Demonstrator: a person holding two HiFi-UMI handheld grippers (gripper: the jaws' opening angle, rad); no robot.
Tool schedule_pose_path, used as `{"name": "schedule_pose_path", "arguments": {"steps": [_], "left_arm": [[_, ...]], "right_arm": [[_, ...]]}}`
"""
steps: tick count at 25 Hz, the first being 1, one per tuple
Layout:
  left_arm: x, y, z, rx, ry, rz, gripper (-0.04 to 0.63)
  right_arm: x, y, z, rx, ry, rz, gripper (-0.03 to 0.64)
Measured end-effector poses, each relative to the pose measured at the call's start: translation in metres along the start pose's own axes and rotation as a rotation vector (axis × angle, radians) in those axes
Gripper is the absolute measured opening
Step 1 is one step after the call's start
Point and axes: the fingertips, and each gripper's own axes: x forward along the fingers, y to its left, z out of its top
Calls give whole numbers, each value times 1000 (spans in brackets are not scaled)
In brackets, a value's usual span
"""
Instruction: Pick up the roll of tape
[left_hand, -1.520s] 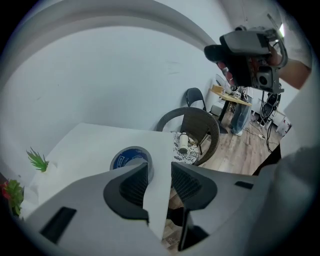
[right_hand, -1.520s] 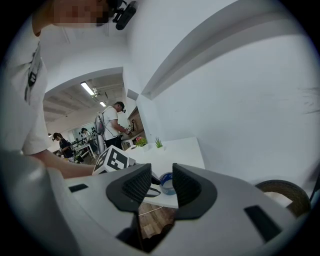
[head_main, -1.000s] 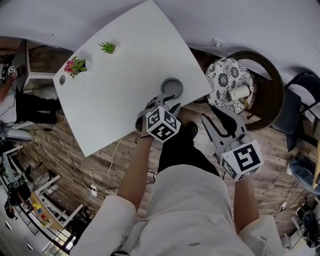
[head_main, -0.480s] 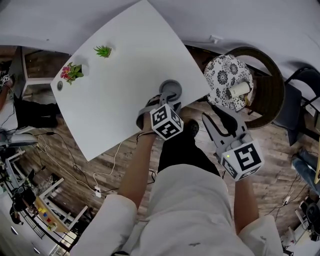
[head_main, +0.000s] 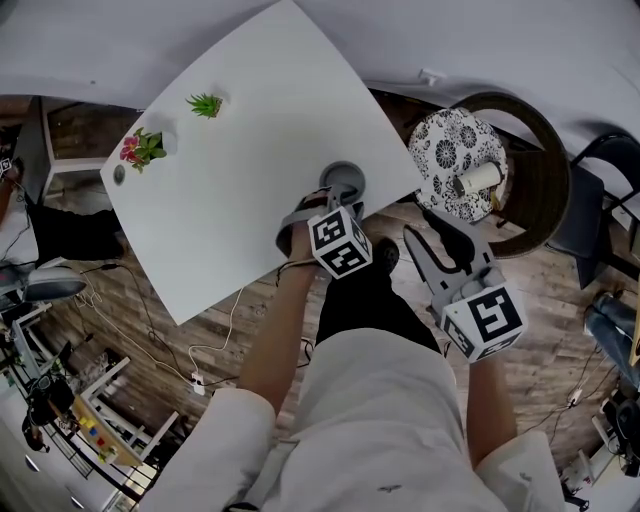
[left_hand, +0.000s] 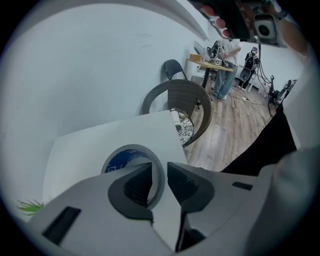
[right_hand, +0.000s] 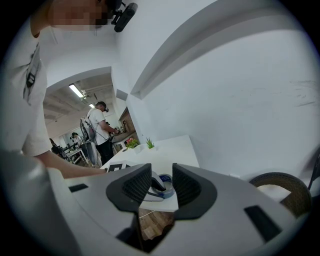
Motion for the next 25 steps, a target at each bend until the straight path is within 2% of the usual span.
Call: {"name": "schedule_pose_path", "arguments": {"steps": [10,25], "left_arm": [[-1,-3,0,16,10,0,74],[-3,-6,0,-49,-10,23,58]], "right_arm": [[-2,3,-2,4,-2,-2,137],[-7,9,-3,-3,-5,0,133]]}}
